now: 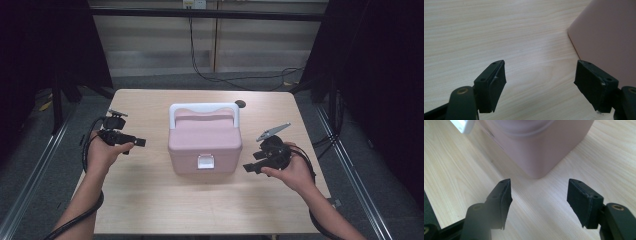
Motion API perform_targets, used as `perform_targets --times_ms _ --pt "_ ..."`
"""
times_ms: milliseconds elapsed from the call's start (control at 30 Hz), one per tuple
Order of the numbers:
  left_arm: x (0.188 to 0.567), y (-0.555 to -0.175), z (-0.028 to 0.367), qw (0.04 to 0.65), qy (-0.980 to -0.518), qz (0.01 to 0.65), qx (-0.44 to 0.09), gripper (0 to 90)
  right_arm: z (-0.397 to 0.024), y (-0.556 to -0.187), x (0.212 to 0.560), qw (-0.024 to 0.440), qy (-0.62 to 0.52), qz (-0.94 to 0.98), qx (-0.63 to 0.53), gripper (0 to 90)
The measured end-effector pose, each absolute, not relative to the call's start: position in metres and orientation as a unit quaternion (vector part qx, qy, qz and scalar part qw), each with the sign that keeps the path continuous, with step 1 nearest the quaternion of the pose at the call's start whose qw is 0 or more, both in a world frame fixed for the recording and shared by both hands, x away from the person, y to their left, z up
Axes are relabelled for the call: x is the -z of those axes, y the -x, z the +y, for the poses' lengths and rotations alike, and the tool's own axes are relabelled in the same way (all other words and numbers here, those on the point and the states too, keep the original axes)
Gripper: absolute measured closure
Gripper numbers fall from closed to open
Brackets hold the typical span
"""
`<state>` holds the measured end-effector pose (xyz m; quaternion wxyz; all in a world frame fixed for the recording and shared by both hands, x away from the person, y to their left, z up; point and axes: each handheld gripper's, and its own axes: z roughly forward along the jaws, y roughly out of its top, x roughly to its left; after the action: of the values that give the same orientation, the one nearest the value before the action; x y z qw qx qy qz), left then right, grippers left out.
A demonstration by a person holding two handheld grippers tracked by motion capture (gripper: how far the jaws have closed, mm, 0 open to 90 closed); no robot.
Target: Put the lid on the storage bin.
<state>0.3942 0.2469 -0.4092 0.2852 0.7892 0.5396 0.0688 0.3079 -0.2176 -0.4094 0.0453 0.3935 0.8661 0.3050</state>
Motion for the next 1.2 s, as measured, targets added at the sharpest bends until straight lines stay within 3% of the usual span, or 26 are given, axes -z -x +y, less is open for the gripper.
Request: perform_targets --times_ms 333,1200 --pt "0.423 -0.386 0.252 0.285 -0.792 0.536 -0.06 22.3 -0.232 -0.303 0.426 0.049 -0.401 0.864 -0.301 29.2" --pt "0.455 -0.369 0.273 0.283 -0.797 0.53 -0.061 19.7 -0.258 -0.289 0.46 0.055 -0.42 0.857 -0.293 26.4"
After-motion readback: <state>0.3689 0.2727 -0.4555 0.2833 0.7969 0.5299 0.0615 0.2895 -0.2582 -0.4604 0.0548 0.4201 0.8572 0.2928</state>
